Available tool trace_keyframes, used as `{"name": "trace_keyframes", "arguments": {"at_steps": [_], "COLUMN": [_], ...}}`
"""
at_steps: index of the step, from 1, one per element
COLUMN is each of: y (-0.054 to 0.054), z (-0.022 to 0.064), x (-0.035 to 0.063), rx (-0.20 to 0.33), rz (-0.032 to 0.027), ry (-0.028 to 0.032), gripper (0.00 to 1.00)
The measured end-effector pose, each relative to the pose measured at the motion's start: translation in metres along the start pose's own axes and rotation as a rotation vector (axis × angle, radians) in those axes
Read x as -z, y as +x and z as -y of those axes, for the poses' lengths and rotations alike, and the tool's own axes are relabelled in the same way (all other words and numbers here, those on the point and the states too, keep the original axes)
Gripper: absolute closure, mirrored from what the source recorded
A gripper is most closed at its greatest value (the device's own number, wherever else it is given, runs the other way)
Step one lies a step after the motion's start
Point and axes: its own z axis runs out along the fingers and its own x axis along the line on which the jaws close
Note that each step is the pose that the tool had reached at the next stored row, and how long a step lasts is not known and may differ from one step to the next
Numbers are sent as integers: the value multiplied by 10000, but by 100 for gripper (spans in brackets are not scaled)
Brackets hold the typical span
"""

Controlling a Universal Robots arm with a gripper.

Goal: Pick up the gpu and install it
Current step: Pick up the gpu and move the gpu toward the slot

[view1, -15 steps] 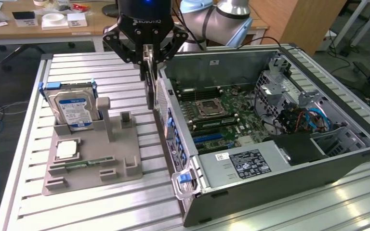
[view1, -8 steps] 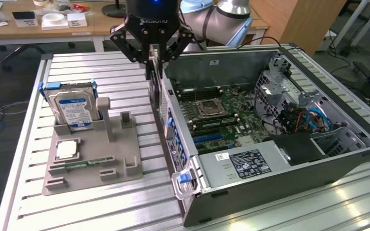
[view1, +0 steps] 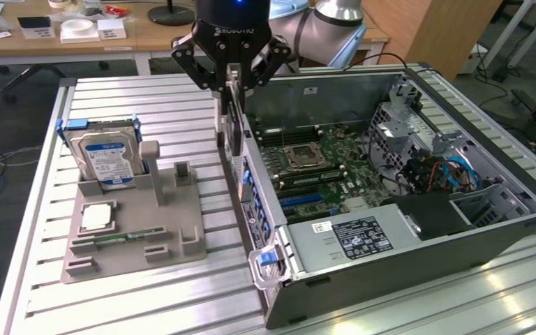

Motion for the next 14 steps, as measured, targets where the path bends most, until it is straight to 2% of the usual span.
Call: {"name": "trace_keyframes", "arguments": {"at_steps": [14], "y": [-205], "z": [-15], "x": [-6], "rx": [0], "rz": [-2], "ry": [-21], "gripper": [73]}}
